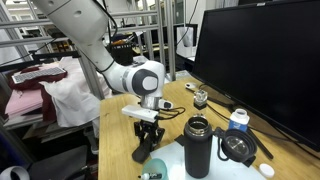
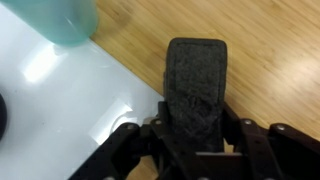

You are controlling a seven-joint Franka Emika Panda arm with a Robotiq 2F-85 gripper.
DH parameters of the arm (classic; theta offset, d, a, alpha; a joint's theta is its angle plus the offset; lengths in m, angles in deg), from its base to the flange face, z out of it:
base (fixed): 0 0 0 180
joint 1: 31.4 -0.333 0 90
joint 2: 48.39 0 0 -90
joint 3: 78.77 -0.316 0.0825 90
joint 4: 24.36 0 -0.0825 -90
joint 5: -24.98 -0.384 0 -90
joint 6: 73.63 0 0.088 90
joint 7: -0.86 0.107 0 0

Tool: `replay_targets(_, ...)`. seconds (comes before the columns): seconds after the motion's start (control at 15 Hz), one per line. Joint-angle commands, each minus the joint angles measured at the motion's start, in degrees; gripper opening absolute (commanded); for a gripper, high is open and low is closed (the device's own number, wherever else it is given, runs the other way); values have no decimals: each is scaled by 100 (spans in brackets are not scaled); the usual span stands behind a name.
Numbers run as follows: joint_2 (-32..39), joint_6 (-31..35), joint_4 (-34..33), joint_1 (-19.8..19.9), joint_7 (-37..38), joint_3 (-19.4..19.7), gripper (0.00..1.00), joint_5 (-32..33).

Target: Move the black object

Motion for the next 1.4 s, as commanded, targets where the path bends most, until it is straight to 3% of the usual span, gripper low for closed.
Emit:
replay_targets(0.0,-175,41,122,171,-61,-54,26,-223)
replay_targets(0.53,-1098,175,416,187,586,141,26,-155)
replay_targets(0.93,-1396,-229,-103,83,474,159,26,433)
replay_targets(1.33,-1124,-565,-896,-77,-687,-73,26,1285)
